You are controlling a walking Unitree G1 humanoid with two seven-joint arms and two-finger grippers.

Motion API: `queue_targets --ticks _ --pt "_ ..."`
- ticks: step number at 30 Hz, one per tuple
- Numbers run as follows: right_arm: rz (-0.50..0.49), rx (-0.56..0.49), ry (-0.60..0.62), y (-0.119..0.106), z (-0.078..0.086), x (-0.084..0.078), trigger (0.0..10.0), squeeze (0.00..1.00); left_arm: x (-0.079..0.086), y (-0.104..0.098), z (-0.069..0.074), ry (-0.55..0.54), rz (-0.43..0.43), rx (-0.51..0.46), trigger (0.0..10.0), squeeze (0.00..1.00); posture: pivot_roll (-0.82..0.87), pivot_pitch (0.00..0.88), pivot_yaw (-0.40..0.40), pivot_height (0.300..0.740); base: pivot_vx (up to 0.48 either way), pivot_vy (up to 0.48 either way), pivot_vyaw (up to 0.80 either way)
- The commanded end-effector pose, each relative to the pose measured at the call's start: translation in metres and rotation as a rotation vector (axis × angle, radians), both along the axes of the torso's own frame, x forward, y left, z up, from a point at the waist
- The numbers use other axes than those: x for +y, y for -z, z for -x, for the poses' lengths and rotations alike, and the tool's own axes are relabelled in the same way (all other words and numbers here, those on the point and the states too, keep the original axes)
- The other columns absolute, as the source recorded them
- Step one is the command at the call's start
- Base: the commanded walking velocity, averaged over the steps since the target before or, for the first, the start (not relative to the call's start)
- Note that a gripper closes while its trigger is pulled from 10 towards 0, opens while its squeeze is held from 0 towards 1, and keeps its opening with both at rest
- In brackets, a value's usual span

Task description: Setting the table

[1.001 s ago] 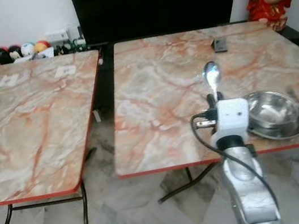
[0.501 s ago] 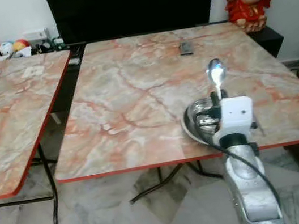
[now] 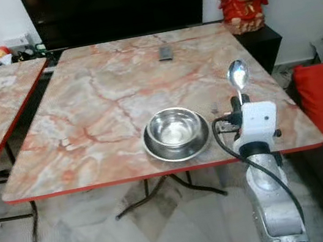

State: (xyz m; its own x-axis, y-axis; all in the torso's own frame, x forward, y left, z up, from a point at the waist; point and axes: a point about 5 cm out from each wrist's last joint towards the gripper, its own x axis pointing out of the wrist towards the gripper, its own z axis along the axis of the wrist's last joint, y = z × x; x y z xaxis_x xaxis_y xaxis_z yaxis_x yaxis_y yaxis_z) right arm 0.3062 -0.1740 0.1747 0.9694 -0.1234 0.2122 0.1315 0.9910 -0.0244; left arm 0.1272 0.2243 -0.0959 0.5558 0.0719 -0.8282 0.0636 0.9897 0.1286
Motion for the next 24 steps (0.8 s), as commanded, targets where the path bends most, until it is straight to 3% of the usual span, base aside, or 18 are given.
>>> queue_targets --ticks 1,7,18,24 --pt "-0.004 -0.015 -0.012 -0.004 0.0 0.003 10.0 0.0 0.004 0.003 0.01 -0.008 -0.002 0.035 10.0 0.0 -0.03 0.093 -0.01 0.74 0.0 0.0 0.0" --pt "-0.009 -0.018 -0.01 -0.004 -0.001 0.004 10.0 0.0 -0.017 0.006 0.008 0.006 0.024 0.029 10.0 0.0 -0.03 0.091 -0.008 0.74 0.084 0.0 0.0" --pt "-0.012 -0.019 0.002 -0.005 -0.003 0.003 10.0 0.0 -0.066 0.008 -0.009 0.041 0.059 0.025 10.0 0.0 -0.02 0.085 -0.007 0.74 0.349 0.0 0.0" --pt "-0.013 -0.018 -0.001 -0.004 -0.003 0.004 10.0 0.0 -0.081 0.007 -0.013 0.05 0.062 0.023 10.0 0.0 -0.02 0.081 -0.008 0.74 0.372 0.0 0.0"
